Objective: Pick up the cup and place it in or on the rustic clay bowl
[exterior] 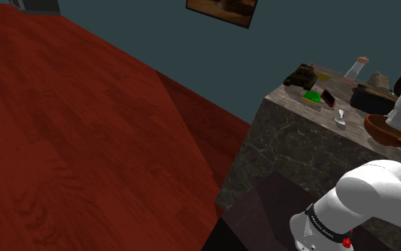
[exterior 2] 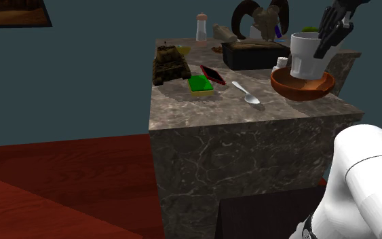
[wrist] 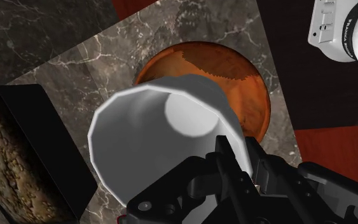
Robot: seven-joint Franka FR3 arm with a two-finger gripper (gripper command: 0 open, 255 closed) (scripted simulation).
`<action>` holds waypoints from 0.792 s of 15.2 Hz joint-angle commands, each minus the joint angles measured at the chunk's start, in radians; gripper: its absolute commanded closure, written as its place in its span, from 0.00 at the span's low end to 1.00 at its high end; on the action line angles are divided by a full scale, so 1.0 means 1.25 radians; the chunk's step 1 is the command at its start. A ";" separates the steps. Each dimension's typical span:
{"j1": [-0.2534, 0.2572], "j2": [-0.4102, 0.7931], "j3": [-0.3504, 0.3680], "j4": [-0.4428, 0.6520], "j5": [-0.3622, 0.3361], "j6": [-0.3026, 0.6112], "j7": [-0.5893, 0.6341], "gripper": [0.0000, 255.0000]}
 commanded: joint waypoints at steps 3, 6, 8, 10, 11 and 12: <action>0.000 0.000 0.000 0.000 0.000 0.000 0.000 0.00; 0.000 0.000 0.000 0.000 0.000 0.000 0.000 0.00; 0.004 0.033 0.024 0.062 0.021 -0.032 -0.006 0.00; 0.007 0.064 0.043 0.120 0.037 -0.061 -0.012 0.00; 0.007 0.064 0.043 0.120 0.037 -0.061 -0.012 0.00; 0.007 0.064 0.043 0.120 0.037 -0.061 -0.012 0.00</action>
